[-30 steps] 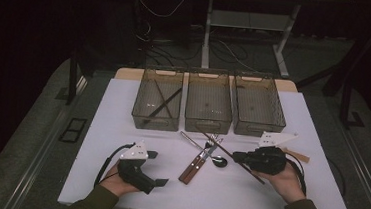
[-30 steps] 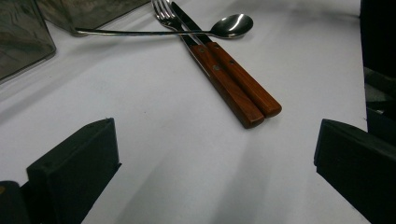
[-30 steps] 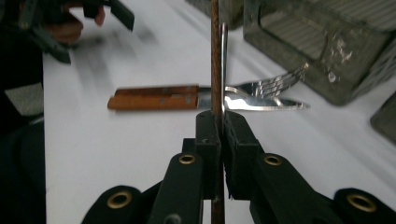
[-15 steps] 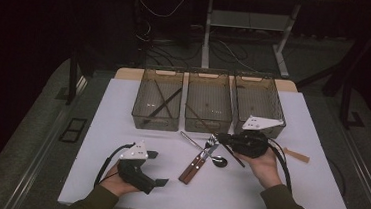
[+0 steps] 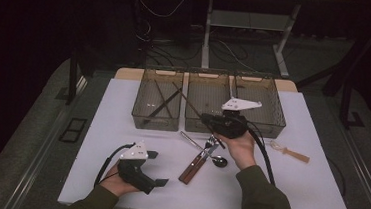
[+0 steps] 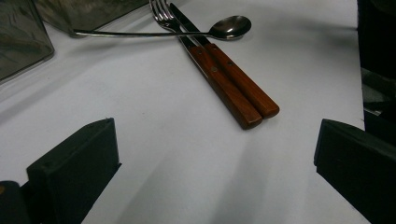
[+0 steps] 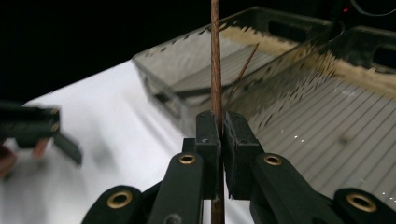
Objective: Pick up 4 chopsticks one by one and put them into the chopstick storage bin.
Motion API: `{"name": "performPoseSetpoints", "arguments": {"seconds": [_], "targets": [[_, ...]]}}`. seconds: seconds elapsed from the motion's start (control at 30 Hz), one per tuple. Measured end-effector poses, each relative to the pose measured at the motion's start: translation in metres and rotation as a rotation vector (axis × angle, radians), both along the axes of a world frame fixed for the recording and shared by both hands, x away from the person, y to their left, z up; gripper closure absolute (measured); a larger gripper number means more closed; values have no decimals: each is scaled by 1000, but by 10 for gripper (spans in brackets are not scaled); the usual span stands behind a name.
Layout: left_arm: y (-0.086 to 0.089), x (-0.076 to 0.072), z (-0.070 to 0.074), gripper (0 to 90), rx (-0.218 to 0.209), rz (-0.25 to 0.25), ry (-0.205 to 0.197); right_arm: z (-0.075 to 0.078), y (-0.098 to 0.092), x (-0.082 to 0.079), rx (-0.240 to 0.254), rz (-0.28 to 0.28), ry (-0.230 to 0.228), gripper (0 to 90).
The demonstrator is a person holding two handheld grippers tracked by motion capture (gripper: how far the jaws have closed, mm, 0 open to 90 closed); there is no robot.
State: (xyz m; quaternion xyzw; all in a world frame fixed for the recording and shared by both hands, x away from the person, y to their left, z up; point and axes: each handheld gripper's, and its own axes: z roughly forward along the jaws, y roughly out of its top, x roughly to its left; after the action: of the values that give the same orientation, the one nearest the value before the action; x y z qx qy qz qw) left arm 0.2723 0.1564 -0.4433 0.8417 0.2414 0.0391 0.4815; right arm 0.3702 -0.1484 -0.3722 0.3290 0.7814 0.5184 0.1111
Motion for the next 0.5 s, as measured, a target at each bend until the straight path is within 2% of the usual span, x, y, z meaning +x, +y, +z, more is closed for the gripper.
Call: {"name": "performPoseSetpoints", "arguments": {"seconds": [0.27,0.5], "targets": [[-1,0,0,0,9,1,2,13,30,26,30,-80,0,854],[0,1,0,0,12,-2,-5,19,67,53,14,-110,-13,854]]}}
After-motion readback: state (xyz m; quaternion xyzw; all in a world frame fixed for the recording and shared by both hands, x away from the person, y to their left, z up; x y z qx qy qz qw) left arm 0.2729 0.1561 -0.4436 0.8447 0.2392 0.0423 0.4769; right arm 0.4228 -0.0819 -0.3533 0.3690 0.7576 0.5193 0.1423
